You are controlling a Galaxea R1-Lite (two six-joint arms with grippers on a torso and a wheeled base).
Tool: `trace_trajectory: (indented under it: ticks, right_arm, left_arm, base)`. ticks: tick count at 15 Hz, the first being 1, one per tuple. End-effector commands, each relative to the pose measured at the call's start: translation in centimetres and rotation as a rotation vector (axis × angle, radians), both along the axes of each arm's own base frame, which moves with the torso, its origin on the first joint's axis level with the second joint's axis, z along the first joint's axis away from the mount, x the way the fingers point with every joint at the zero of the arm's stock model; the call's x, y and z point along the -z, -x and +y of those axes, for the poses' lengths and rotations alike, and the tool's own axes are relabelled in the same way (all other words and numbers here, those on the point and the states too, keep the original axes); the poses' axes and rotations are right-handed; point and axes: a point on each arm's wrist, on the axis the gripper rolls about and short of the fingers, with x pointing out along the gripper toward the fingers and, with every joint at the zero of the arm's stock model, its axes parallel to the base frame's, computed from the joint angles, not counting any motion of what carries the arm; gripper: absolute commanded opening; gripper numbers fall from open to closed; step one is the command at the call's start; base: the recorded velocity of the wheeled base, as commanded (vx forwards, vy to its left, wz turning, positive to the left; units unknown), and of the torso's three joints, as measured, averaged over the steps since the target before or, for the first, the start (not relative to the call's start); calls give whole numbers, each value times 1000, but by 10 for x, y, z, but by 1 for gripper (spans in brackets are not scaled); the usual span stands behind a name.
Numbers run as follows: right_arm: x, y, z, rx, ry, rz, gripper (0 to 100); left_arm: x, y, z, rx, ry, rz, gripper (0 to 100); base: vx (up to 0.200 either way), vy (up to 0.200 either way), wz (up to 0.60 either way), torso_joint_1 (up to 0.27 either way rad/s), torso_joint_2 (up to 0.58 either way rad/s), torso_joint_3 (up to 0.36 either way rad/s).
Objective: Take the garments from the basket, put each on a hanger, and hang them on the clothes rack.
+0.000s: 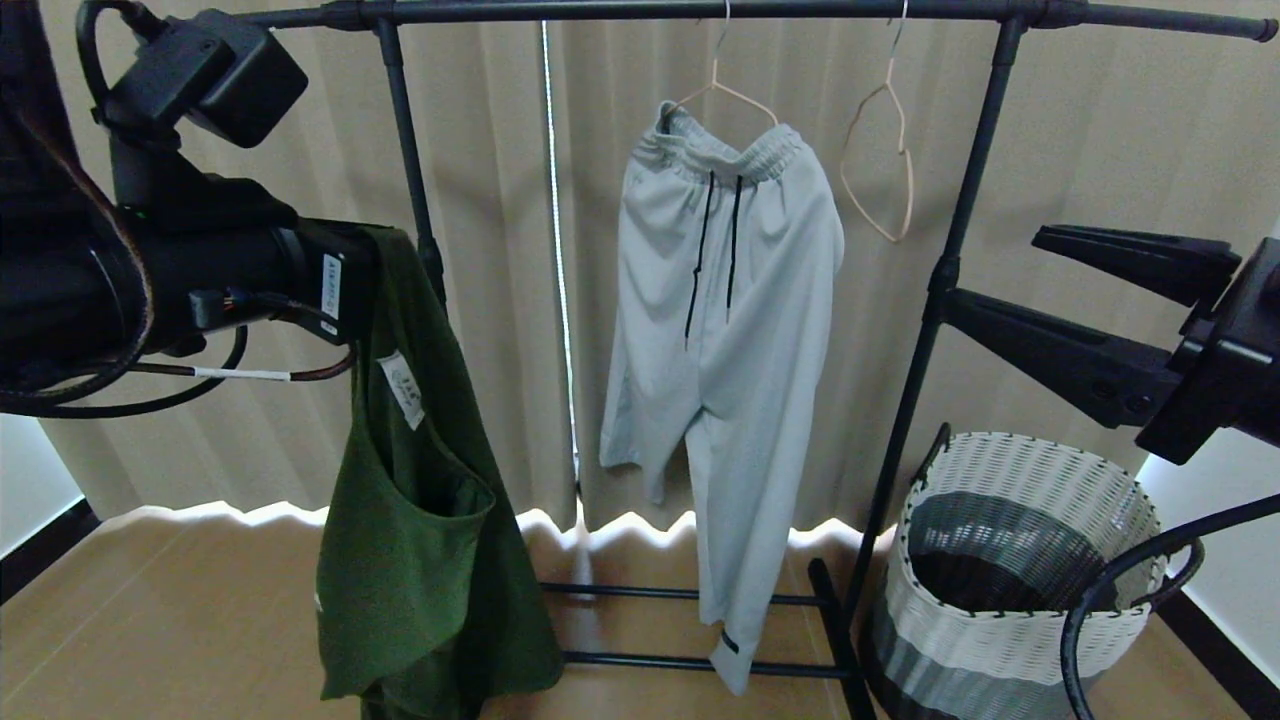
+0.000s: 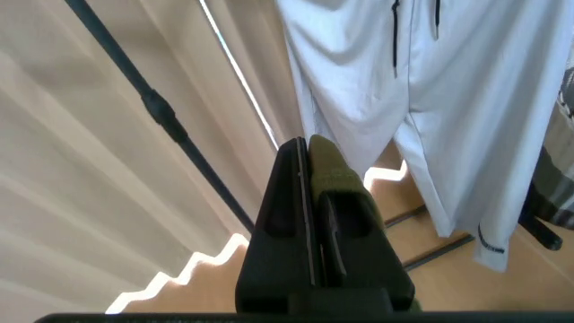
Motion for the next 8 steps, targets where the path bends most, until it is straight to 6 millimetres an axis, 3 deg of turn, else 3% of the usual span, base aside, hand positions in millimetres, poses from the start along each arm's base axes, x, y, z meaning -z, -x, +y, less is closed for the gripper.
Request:
trace_trajectory:
  ticks: [1, 3, 8]
  right_arm:
    - [2, -1, -3, 15, 8, 5, 100]
    - [13, -12, -24, 161, 114, -13, 100]
    - [14, -19, -45, 286, 163, -88, 100]
  left_arm:
    - [0, 5, 2, -2, 1, -4, 0]
    - [4, 16, 7, -2, -1, 1, 0]
    - [6, 26, 18, -33, -2, 0, 0]
  base:
    - [0, 0, 0, 0, 0, 0]
    - [0, 0, 0, 0, 0, 0]
    - [0, 0, 0, 0, 0, 0]
